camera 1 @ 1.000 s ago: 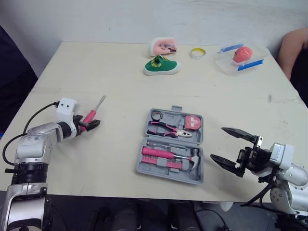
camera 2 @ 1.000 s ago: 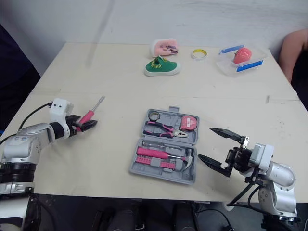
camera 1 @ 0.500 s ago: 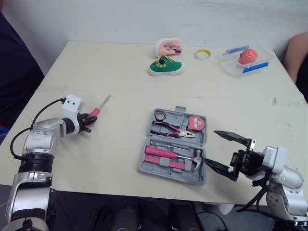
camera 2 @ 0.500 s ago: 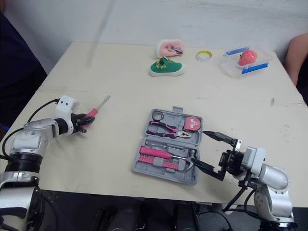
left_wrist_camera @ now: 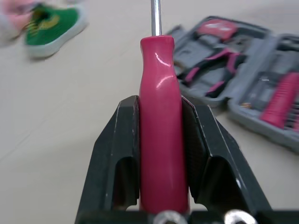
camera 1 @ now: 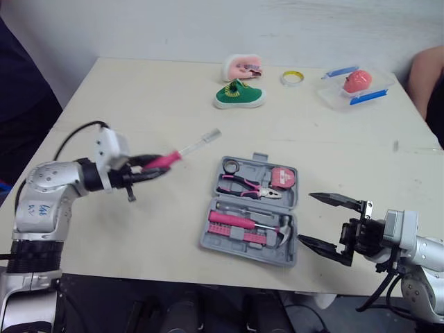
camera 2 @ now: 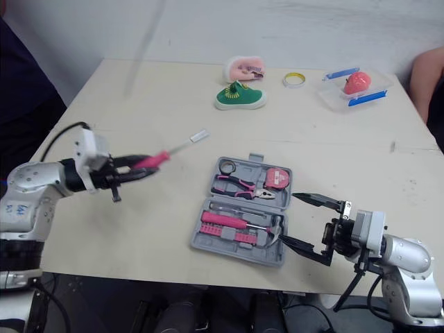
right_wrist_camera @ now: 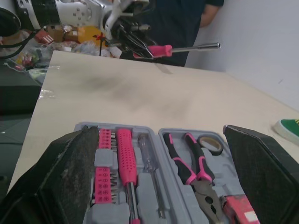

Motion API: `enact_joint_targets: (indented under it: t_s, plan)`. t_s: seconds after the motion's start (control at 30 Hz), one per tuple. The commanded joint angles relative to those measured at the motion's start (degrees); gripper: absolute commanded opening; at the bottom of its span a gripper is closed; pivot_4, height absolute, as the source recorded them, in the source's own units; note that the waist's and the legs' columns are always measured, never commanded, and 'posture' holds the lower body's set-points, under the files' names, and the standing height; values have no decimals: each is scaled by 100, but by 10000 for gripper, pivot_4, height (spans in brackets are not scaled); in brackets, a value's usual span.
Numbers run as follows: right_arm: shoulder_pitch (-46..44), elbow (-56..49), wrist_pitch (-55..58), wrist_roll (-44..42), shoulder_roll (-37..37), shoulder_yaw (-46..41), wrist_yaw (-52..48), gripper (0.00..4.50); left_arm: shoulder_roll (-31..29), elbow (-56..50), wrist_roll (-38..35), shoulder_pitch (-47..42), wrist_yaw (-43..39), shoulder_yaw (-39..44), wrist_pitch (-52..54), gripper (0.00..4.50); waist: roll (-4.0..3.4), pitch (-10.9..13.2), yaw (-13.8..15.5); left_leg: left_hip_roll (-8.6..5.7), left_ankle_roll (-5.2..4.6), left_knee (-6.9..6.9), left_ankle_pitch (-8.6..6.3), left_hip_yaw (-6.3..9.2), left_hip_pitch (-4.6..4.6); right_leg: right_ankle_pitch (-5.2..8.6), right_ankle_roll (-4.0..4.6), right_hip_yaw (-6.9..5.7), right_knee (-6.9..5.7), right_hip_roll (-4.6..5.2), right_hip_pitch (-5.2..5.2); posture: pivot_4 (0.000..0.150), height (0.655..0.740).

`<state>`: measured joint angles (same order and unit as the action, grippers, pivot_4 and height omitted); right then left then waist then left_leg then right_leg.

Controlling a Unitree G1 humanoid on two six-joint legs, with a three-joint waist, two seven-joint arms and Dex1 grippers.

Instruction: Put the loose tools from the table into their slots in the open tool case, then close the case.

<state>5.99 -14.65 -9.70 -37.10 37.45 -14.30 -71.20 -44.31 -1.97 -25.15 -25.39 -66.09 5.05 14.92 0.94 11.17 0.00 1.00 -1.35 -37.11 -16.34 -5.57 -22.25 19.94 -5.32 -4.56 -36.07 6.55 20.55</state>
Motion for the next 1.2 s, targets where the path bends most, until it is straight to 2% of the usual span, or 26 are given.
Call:
enact_joint_targets:
  t_s: [0.03, 0.27, 0.43, 0.57, 0.87, 1.2]
  plan:
    - [168, -299, 296, -282, 177, -308, 64, 45000, -126, -886, -88, 18, -324, -468, 264, 5718, 0, 0, 3, 0, -1, -1, 0, 1, -3, 0, 0, 0, 0, 0, 1, 1500, 7400]
    - [631, -420, 598, -384, 562, -545, -303, 45000, -107, -2029, 489, -59, -14, -1703, 1162, 5718, -7, 4, -3, 2, -9, 2, 0, 0, -2, 0, 0, 1, 3, -6, 0, 1500, 7400]
    - [913, -510, 721, -374, 642, -551, -501, 45000, -154, -2368, 864, -118, 98, -2355, 1676, 5718, -6, 4, 7, 2, -14, -2, 0, 1, -3, 0, 0, 2, 5, -6, -4, 1500, 7400]
    - [1152, -270, 630, -294, 578, -527, -766, 45000, 231, -2324, 1288, -382, 372, -2991, 1993, 5718, -6, 4, 18, 1, -16, -2, 0, 2, -2, 0, 0, 2, 7, -6, -6, 1500, 7400]
    - [1337, 80, 275, -136, 405, -526, -1092, 45000, 579, -2396, 1518, -708, 533, -3415, 2435, 5718, -6, 4, 49, 0, -18, -8, 2, 4, -3, 0, -1, 2, 6, -6, -7, 1500, 7400]
    - [1574, 360, -104, -132, 270, -563, -1373, 45000, 360, -2359, 1627, -720, 360, -3423, 2414, 5718, -6, 4, 89, 0, -17, -8, 2, 6, -2, 0, -1, 1, 8, -5, -10, 1500, 7400]
